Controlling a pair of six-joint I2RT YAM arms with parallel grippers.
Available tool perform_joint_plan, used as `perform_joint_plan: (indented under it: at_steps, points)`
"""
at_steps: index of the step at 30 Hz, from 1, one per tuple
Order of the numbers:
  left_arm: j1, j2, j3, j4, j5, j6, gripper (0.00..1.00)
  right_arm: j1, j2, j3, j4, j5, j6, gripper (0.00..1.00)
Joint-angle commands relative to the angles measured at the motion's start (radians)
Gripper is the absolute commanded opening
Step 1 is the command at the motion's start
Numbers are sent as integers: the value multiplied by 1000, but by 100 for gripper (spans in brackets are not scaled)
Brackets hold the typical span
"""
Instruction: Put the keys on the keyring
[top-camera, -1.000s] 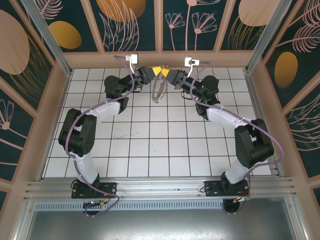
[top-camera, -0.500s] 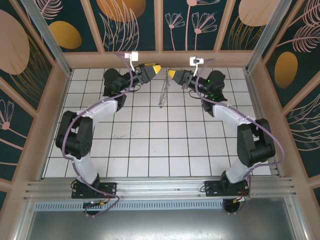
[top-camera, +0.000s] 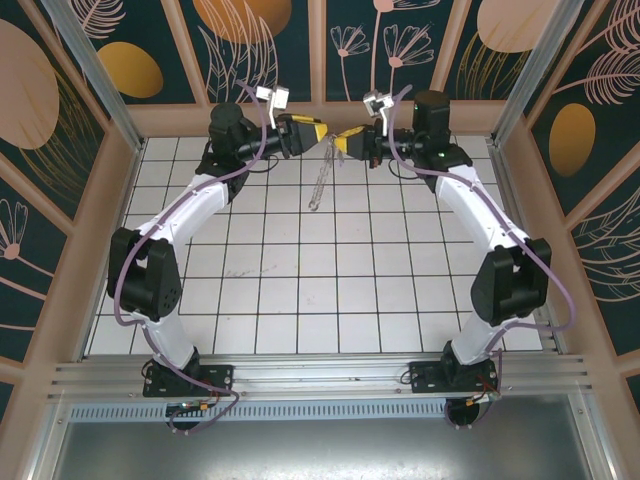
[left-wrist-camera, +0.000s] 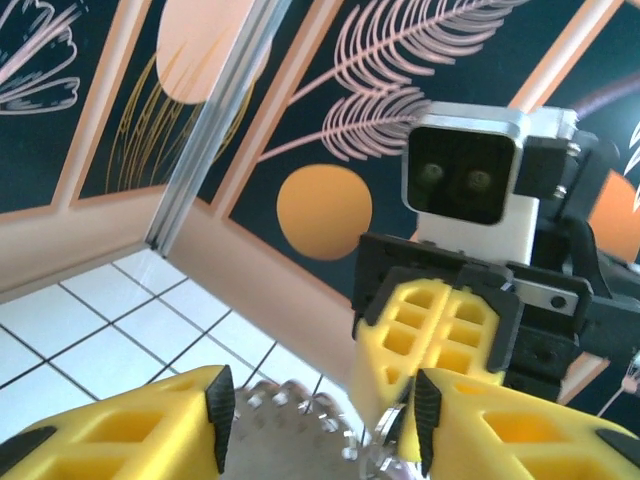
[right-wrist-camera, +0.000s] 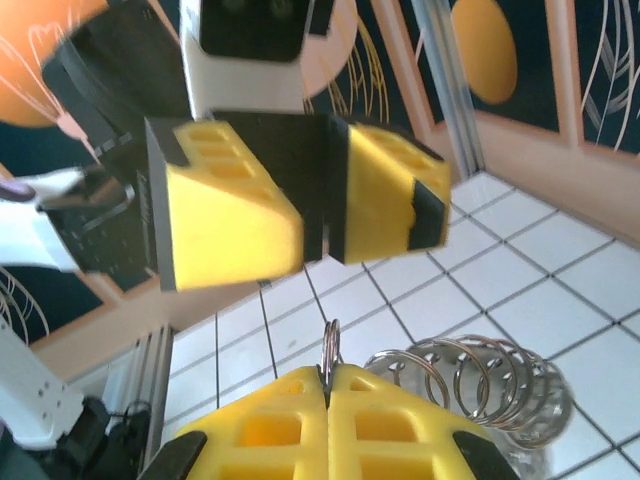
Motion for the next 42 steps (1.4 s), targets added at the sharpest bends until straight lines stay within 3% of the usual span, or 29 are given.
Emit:
perform_joint_plan:
  at_steps: [1, 17, 42]
  points:
    - [4, 18, 27, -67, 57, 62, 47, -15, 55, 60, -206, -68, -157, 0]
    - [3, 58, -52, 0, 95, 21, 38, -19, 81, 43, -146, -101, -115, 0]
    - [-11, 103, -102, 185, 145, -116, 36, -24, 80, 30, -77, -101, -66, 0]
